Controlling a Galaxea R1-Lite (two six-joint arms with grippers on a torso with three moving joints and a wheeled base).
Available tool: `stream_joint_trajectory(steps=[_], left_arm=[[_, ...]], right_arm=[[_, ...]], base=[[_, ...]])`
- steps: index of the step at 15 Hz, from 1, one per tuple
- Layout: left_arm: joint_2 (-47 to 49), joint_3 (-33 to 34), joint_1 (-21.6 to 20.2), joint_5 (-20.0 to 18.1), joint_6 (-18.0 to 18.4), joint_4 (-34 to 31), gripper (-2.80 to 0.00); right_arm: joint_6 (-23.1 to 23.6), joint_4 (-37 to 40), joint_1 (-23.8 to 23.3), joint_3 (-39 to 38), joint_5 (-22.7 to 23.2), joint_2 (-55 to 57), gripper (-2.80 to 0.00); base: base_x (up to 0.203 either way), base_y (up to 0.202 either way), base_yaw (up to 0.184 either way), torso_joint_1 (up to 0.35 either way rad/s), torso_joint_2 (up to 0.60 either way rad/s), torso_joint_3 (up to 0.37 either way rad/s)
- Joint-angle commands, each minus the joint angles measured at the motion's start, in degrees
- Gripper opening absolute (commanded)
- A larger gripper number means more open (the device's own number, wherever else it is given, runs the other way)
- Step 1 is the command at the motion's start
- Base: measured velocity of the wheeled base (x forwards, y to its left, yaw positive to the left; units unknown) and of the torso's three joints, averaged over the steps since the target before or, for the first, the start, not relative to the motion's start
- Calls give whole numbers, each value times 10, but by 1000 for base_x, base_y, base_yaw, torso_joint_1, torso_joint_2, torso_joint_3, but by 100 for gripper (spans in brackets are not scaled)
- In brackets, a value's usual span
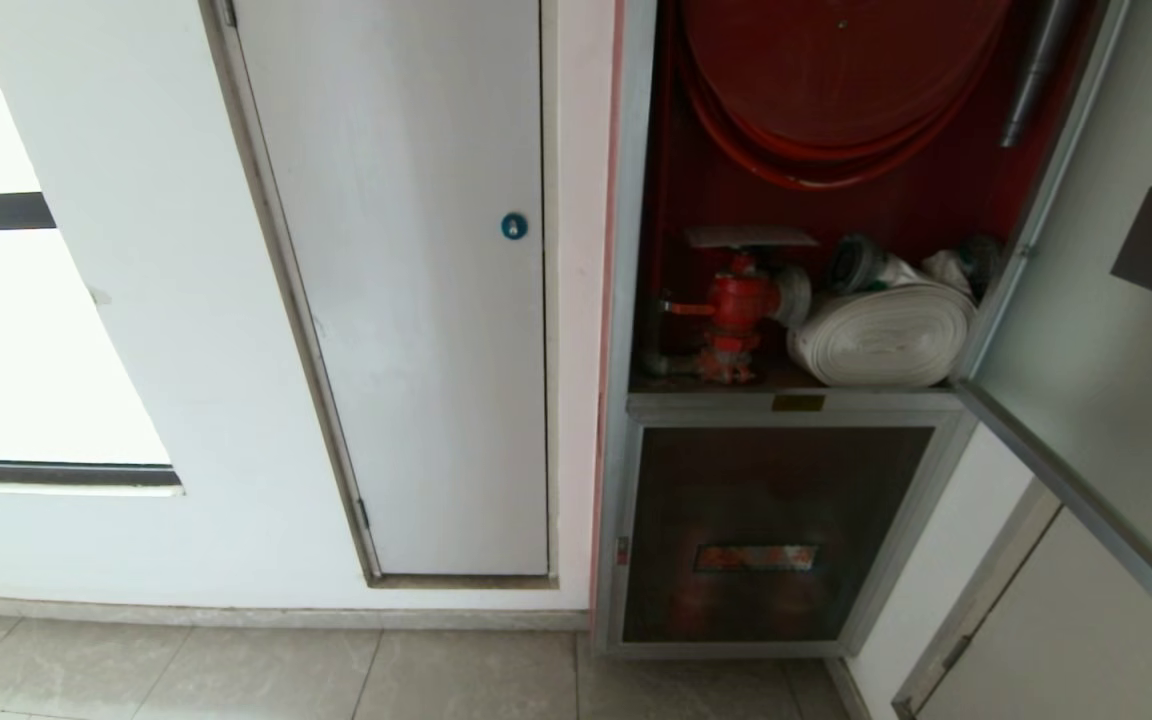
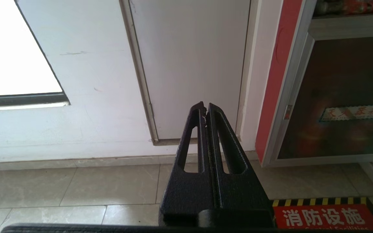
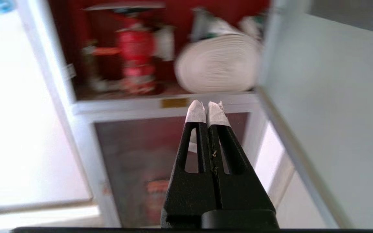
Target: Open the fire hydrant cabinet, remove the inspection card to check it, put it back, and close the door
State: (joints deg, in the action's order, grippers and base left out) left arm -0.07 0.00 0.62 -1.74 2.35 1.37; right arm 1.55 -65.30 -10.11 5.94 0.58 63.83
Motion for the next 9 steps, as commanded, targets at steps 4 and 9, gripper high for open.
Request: stream_joint_trajectory(steps=[4,9], left_arm=[[1,8,0,0,0,0,-280],[1,8,0,0,0,0,-280]], right_arm=[[24,172,73,-38,11,-255,-280],[17,373,85,-47,9,-451,-280]], base=[[0,0,0,0,0,0],[0,0,0,0,0,0]])
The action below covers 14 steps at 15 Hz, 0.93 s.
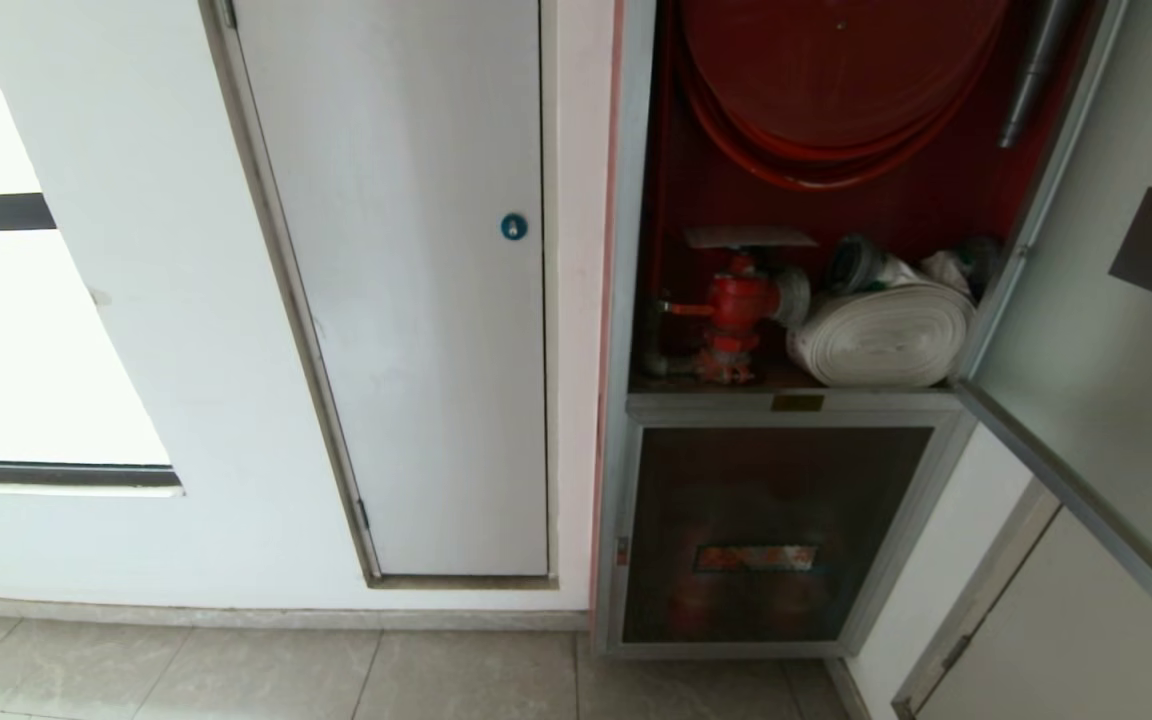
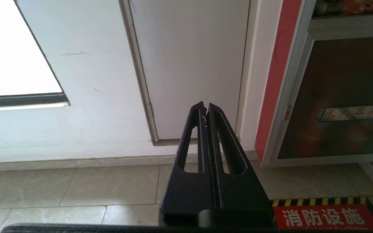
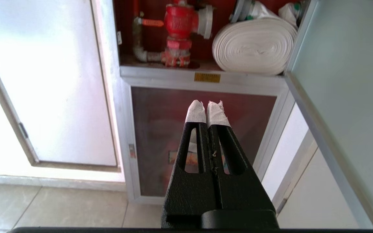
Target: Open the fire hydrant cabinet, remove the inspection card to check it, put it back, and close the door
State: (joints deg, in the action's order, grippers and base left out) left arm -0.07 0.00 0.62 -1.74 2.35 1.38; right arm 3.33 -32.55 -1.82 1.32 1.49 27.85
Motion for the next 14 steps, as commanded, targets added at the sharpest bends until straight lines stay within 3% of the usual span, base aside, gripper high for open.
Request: stream_joint_trajectory(steps=[1,3,6,9,14], left_arm=[[1,8,0,0,0,0,-280],[1,8,0,0,0,0,-280],[1,8,0,0,0,0,-280],[1,8,0,0,0,0,-280],[1,8,0,0,0,0,-280]], right_arm=[[-1,96,4,1,0,-125,-280],[-5,174,5,-2,0,-162,-280],[-14,191,14,-14,-3,-203,-280],[-13,264,21,-15,-1,-277,-280],[-17,326,22,-13,-1,-278,-280]], base=[[0,0,0,0,0,0],[0,0,0,0,0,0],[0,0,0,0,0,0],[0,0,0,0,0,0],[0,0,0,0,0,0]])
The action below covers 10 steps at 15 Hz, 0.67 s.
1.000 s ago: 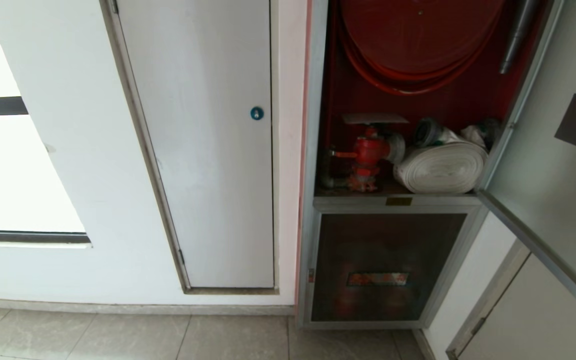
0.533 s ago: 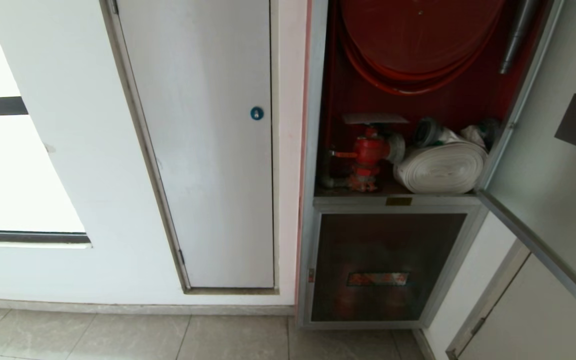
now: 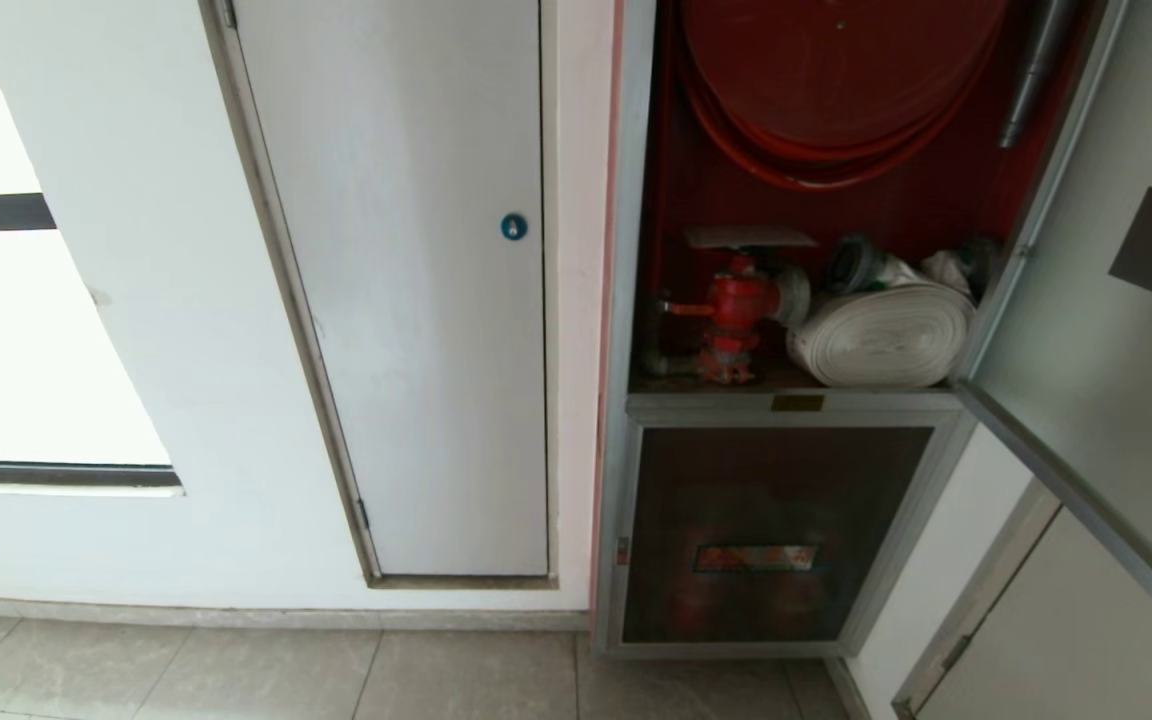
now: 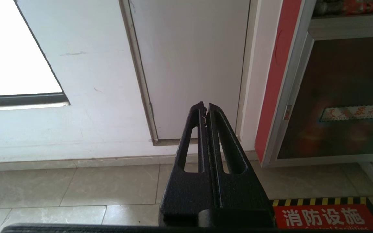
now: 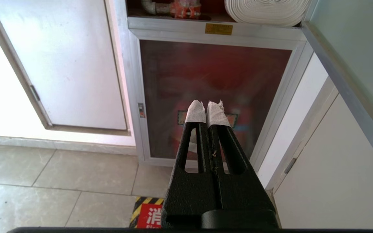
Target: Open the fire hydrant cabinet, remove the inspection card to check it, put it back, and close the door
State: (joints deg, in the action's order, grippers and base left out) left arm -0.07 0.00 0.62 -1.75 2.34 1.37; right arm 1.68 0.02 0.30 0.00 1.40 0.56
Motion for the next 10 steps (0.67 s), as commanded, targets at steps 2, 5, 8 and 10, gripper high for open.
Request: stream_joint_trajectory(steps=[2,5,8,10], left_arm=[[1,8,0,0,0,0,-280],[1,8,0,0,0,0,-280],[1,8,0,0,0,0,-280],[1,8,0,0,0,0,-280]], right_arm=[[-1,1,0,0,0,-5,-280],[-12,0,0,0,-1,-6,-280],[-15,0,0,0,-3,-6,-280],[-15,0,0,0,-3,-6,-280]], base=[[0,0,0,0,0,0],[0,0,0,0,0,0],[0,0,0,0,0,0],[0,0,0,0,0,0]])
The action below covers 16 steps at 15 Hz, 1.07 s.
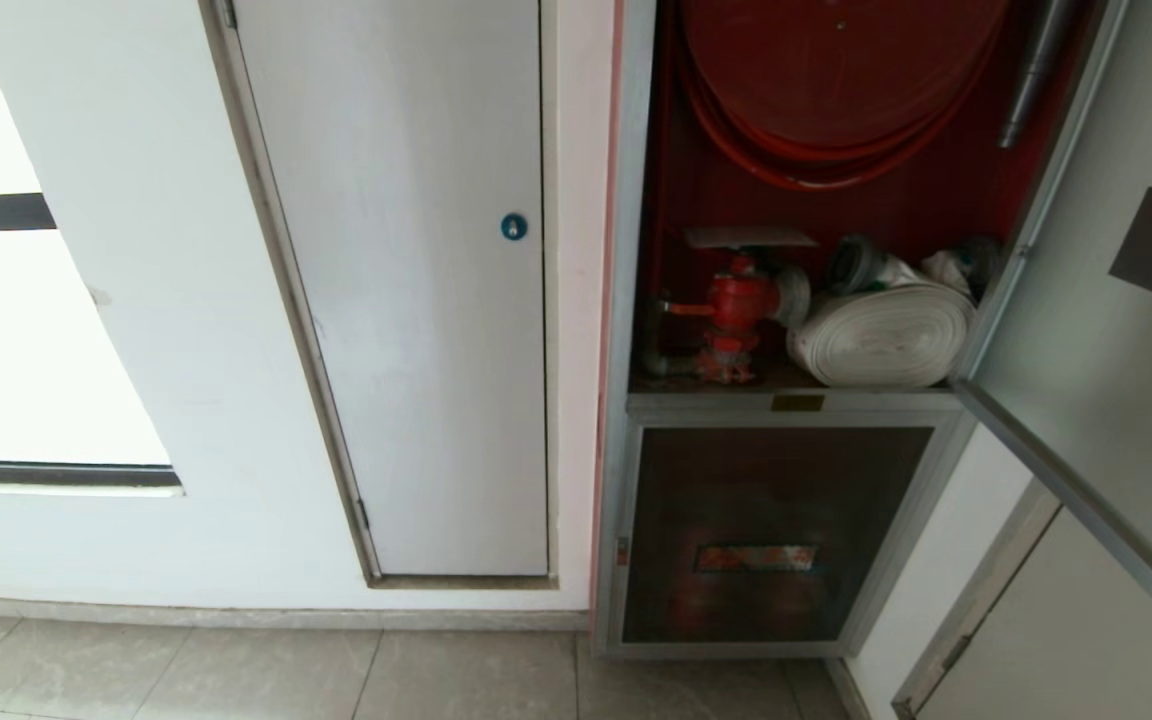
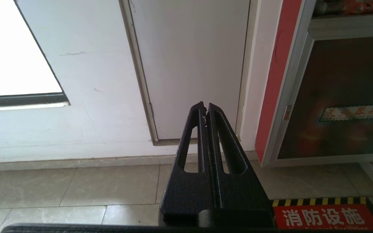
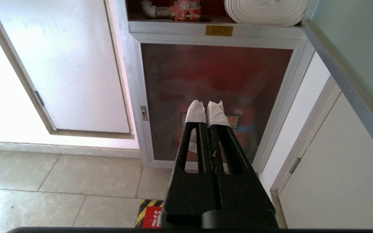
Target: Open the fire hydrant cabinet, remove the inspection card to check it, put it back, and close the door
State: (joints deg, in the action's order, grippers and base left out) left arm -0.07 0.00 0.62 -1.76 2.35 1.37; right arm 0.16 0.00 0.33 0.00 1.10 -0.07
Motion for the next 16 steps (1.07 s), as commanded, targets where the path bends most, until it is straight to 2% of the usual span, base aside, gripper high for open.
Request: stream_joint_trajectory(steps=[1,16], left_arm=[[1,8,0,0,0,0,-280],[1,7,0,0,0,0,-280]], right_arm=[[0,0,0,0,0,1,-280],[-6,0,0,0,-1,2,-280]], base=[[0,0,0,0,0,0],[0,0,0,0,0,0]])
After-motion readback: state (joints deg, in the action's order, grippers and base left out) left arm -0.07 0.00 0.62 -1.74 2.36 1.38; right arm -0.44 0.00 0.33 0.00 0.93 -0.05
